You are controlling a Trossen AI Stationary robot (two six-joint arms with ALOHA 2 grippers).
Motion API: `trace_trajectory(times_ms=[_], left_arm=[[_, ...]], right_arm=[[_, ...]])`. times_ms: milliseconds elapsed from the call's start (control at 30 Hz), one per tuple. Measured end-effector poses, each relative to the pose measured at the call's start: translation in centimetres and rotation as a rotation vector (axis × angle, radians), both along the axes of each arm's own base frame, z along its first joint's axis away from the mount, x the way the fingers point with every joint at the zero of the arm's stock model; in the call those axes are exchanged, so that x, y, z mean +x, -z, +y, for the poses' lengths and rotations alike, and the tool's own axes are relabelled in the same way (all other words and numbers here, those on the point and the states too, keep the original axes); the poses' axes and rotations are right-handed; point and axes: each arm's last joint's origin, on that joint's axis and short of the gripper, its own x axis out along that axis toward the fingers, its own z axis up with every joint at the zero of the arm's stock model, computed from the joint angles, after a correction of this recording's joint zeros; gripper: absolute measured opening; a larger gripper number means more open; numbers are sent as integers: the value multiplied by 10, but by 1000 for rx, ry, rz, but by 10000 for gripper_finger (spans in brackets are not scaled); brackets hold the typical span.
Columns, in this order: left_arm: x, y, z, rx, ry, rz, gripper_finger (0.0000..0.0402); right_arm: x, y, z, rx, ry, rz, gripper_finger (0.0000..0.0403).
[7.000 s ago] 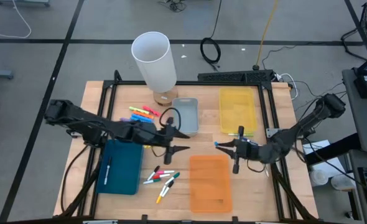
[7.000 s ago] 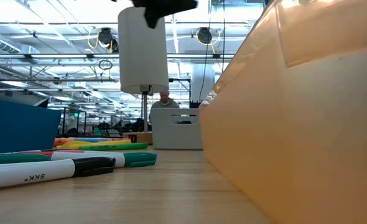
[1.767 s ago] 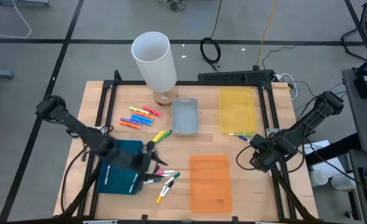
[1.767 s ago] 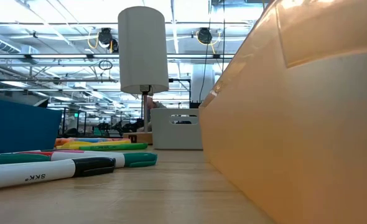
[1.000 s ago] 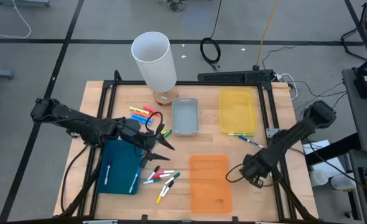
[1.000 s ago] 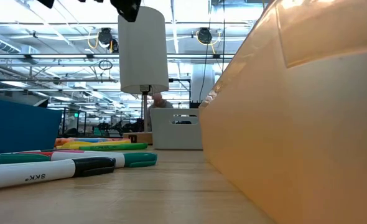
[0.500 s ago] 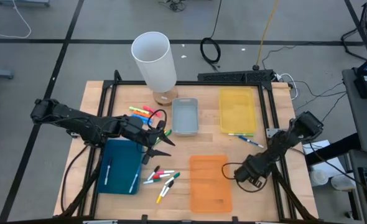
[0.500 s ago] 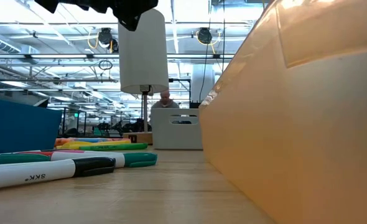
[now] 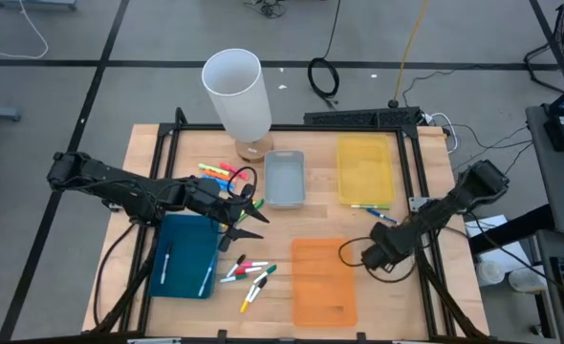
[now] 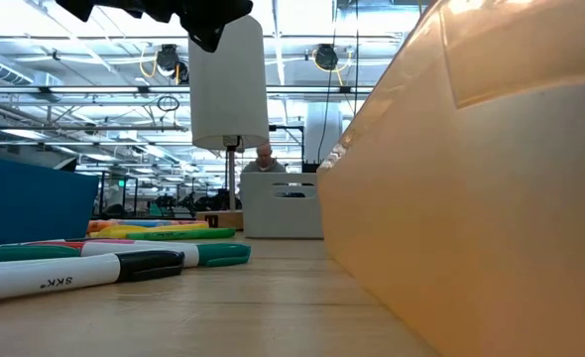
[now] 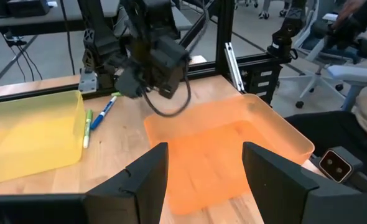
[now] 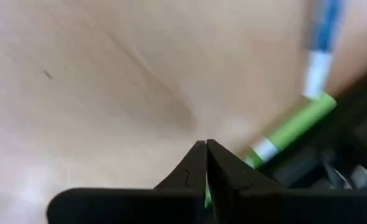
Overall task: Pick & Place Markers
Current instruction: Adjust the green marker pen
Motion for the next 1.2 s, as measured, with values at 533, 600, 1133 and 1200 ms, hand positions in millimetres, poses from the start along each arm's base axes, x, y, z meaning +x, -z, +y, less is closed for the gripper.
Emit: trace_trajectory(times_ms=[533,600,1133,1200], left_arm=[[-1,4,0,-31,-14,16,212],[-1,4,0,-30,-13,16,212],[-1,4,-2,-39,-7,24,212],[-1,4,-2,-39,-7,22,212]], right_arm=[[-14,0,-11,-116,76,189,0],[-12,2,-8,-94,88,208,0],[-6,9,20,288,160,220,0],[-10,11,23,343,184,264,0]])
